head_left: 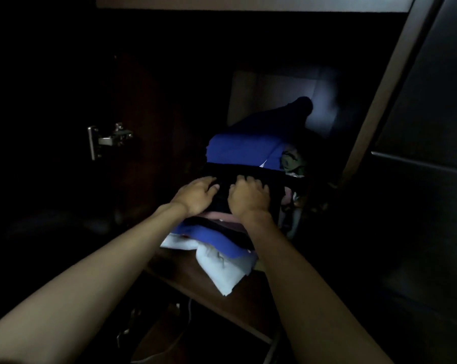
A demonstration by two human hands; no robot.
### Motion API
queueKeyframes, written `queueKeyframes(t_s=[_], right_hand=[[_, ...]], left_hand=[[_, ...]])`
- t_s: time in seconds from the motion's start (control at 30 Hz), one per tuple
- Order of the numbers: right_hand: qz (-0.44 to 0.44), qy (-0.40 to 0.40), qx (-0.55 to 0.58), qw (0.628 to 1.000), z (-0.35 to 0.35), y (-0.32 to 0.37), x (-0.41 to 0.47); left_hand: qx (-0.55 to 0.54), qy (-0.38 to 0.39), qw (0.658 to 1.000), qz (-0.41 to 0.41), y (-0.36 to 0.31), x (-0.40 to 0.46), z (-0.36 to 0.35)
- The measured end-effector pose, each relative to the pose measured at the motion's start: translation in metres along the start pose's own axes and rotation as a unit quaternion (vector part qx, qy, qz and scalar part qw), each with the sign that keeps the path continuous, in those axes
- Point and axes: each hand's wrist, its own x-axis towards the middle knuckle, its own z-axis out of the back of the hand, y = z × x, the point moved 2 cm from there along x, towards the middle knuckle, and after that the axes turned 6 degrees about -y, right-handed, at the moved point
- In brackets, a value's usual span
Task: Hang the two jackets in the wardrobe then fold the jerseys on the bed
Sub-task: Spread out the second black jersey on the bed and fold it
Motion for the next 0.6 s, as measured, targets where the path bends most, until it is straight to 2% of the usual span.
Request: queueKeyframes(t_s=[0.1,0.2,0.43,0.6], right_hand=[[0.123,0.021,0.06,0.99,0.01,0.03,-0.026],[0.232,0.07,0.136,0.961,0.011,0.062,-0.066],[0.413,0.218,0.268,0.843,0.035,0.139,-0.19],[0.542,0.273,0.239,0.758,0.052,0.193,-0.295]], left_hand=[[-0.05,-0.066,0.996,0.022,0.004,-0.05,0.03],[-0.068,-0.122,0.988,0.066,0.009,-0.124,0.066],[0.003,-0.215,0.956,0.197,0.022,-0.326,0.127],[0.046,-0.274,0.927,0.252,0.005,-0.472,0.141]])
